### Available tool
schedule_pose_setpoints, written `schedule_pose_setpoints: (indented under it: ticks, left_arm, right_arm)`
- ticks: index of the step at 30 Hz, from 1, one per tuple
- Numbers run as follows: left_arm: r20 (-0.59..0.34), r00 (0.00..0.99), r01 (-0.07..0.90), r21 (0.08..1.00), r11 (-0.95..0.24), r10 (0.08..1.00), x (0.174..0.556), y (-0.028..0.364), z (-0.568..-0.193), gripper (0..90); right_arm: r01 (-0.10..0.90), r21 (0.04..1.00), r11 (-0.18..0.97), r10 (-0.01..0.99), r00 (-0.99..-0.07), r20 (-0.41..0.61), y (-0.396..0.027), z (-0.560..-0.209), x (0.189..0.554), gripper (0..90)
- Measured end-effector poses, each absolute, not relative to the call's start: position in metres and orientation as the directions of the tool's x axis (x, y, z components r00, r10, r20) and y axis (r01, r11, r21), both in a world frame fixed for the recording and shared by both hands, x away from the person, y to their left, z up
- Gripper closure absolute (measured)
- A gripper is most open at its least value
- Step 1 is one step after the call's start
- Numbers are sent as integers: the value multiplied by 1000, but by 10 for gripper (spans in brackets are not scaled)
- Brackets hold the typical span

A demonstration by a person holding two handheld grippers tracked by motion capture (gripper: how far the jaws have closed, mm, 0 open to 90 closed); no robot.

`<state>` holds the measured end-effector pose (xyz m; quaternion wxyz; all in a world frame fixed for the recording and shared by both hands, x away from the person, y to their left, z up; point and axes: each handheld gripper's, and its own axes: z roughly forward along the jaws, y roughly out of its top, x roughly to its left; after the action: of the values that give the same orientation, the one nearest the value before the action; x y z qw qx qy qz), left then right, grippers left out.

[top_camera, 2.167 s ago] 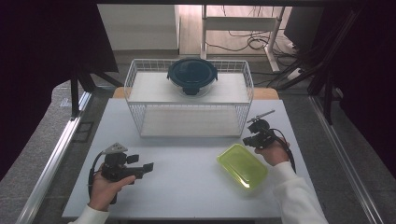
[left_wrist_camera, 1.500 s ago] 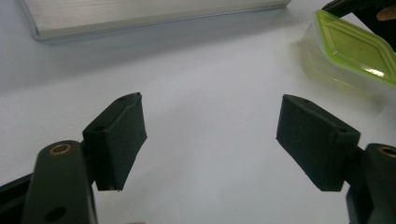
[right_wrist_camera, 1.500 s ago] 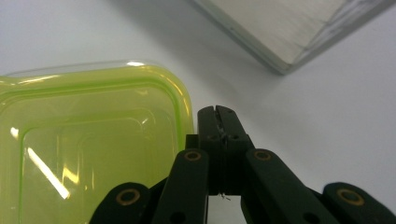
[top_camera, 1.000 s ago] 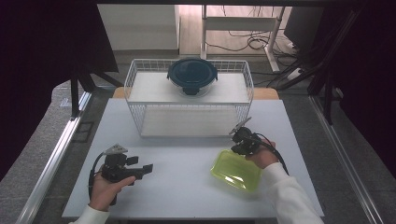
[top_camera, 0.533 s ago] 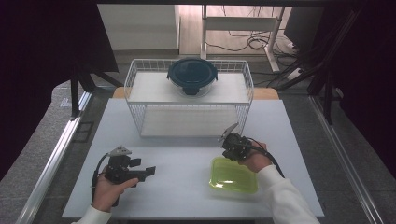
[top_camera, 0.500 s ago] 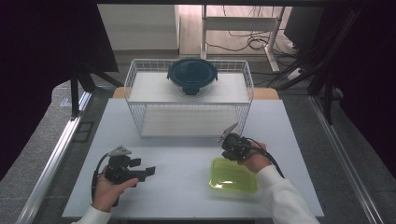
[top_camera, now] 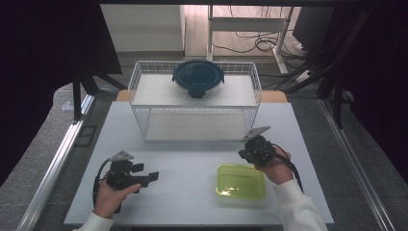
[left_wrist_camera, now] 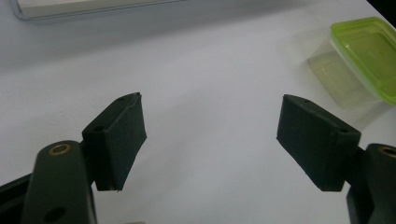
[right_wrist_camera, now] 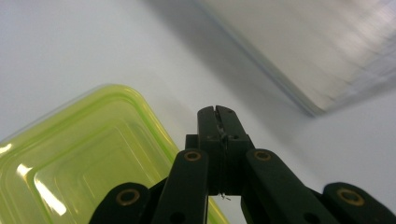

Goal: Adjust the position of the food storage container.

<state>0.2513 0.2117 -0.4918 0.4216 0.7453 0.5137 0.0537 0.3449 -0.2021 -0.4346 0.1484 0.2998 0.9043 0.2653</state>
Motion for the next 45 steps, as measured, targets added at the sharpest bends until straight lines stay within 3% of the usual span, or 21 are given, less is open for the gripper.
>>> schedule_pose_setpoints:
  ticks: [3, 9, 13, 18, 45]
  left_arm:
    - [-353, 465, 721, 683, -116, 812, 251, 212, -492, 230]
    - [-351, 466, 719, 685, -117, 812, 251, 211, -491, 230]
    - [-345, 469, 719, 684, -124, 813, 251, 210, -492, 230]
    - [-346, 470, 720, 683, -126, 812, 251, 210, -492, 229]
    - [-356, 468, 724, 679, -121, 809, 252, 210, -493, 227]
  right_arm:
    - [505, 617, 604, 684, -726, -75, -225, -429, 331, 889]
    - [592, 618, 517, 772, -635, -37, -265, -431, 309, 888]
    - [612, 583, 534, 784, -616, -73, -278, -440, 297, 888]
    - [660, 515, 548, 786, -616, -46, -285, -466, 288, 888]
    - [642, 459, 614, 734, -678, -34, -248, -482, 290, 888]
